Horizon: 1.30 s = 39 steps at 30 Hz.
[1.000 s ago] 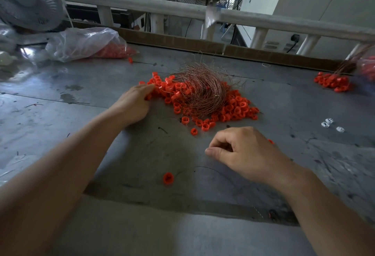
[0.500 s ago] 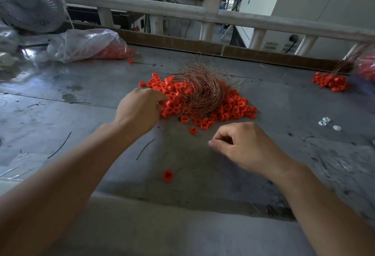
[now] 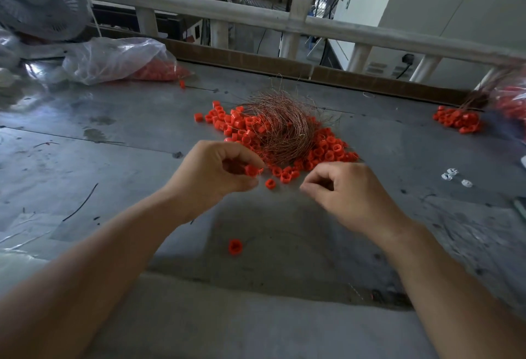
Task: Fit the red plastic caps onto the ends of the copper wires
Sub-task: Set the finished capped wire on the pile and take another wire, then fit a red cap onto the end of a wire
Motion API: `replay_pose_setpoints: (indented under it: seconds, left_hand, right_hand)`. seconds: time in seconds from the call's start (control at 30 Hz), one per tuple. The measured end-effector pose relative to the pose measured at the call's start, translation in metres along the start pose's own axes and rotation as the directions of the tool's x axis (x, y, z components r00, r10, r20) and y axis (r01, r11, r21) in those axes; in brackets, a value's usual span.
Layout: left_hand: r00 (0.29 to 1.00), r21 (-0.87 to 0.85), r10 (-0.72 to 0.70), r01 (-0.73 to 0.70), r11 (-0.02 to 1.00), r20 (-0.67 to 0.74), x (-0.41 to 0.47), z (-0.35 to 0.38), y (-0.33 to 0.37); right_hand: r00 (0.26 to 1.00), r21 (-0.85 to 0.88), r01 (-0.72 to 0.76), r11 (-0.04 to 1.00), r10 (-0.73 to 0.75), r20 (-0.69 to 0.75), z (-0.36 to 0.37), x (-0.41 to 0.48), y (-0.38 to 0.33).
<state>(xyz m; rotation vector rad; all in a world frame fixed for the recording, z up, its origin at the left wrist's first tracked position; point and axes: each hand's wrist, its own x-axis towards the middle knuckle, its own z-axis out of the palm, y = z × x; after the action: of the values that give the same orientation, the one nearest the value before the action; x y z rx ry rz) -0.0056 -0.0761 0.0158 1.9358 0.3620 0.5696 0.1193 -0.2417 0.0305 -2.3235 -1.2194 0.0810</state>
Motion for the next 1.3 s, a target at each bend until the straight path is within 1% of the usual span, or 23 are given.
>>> replay_pose_setpoints:
  seconds: [0.1,0.17,0.3,0.4,0.47,0.67,0.77,0.83,0.93,1.07,1.2,1.3]
  left_hand:
    - [0.998,0.031,0.024,-0.026,0.999,0.061,0.002,0.005,-0.002]
    - [0.995,0.029,0.037,-0.04,0.999,0.098,0.001,0.007,0.0]
    - [0.99,0.067,0.055,-0.064,0.996,0.132,-0.002,0.008,0.003]
    - [0.991,0.062,0.05,-0.058,0.996,0.125,-0.002,0.007,0.004]
    - [0.99,0.054,0.052,-0.06,0.997,0.132,-0.002,0.006,0.004]
    - [0.986,0.044,0.058,-0.065,0.997,0.157,-0.001,0.009,0.004]
    - [0.984,0.033,0.069,-0.075,0.997,0.163,-0.002,0.008,0.005]
    - [0.985,0.01,0.061,-0.064,0.998,0.162,-0.003,0.007,0.005]
    - [0.986,-0.068,0.041,-0.03,0.997,0.16,-0.003,0.006,0.006]
    - [0.989,-0.27,-0.006,0.045,0.962,0.145,-0.004,0.006,0.011]
    - [0.99,-0.465,-0.092,0.13,0.876,0.105,-0.002,0.002,0.013]
    - [0.988,-0.555,-0.136,0.153,0.818,0.072,0.0,-0.002,0.013]
  right_hand:
    - [0.985,-0.045,0.025,0.999,-0.032,-0.168,-0.006,0.015,-0.001]
    - [0.974,-0.092,0.054,0.994,-0.072,-0.215,-0.008,0.029,-0.001]
    - [0.972,-0.273,0.093,0.958,-0.146,-0.182,0.0,0.054,0.002]
    - [0.97,-0.314,0.134,0.94,-0.189,-0.151,0.008,0.06,0.006]
    - [0.957,-0.29,0.151,0.945,-0.213,-0.195,0.009,0.059,0.009]
    - [0.893,-0.143,0.223,0.964,-0.261,-0.366,0.004,0.05,0.006]
    - [0.874,-0.024,0.254,0.967,-0.24,-0.422,0.001,0.044,0.001]
    - [0.877,0.064,0.274,0.96,-0.222,-0.426,-0.003,0.039,-0.005]
    - [0.852,0.091,0.357,0.93,-0.284,-0.439,-0.01,0.03,-0.014]
    - [0.819,0.044,0.416,0.909,-0.353,-0.452,-0.007,0.014,-0.021]
    - [0.835,0.047,0.404,0.913,-0.348,-0.426,0.0,0.007,-0.02]
    - [0.852,0.05,0.383,0.922,-0.332,-0.406,0.0,0.005,-0.015]
